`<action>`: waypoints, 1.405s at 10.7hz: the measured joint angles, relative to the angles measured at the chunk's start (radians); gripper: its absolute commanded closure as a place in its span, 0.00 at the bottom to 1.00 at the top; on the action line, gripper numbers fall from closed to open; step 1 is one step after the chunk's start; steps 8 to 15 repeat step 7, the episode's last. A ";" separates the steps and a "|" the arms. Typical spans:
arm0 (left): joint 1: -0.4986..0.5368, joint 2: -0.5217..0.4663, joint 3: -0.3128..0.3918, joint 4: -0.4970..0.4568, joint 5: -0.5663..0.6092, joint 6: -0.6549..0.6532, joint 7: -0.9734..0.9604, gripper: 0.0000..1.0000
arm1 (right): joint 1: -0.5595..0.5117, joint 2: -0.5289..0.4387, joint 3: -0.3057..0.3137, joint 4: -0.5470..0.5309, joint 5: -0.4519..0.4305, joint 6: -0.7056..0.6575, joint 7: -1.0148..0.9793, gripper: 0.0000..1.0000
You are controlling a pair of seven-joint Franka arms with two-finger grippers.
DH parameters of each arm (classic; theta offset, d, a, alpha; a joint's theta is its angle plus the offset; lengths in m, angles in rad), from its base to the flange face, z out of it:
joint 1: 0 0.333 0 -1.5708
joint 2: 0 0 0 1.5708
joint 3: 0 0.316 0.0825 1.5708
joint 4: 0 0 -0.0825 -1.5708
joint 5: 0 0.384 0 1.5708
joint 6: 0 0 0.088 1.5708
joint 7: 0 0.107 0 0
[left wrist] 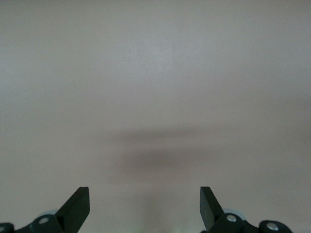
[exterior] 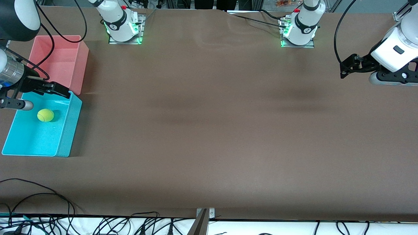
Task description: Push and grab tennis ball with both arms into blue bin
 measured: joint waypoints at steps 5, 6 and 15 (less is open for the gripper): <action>-0.003 0.000 -0.009 0.001 0.000 0.000 0.000 0.00 | -0.007 -0.004 0.000 0.009 0.000 0.007 -0.003 0.00; -0.003 0.000 -0.009 0.001 0.000 0.000 0.000 0.00 | -0.008 -0.006 0.000 0.012 0.000 0.007 -0.004 0.00; -0.003 0.000 -0.009 0.001 0.000 0.000 0.000 0.00 | -0.010 -0.008 0.000 0.012 0.000 0.007 -0.005 0.00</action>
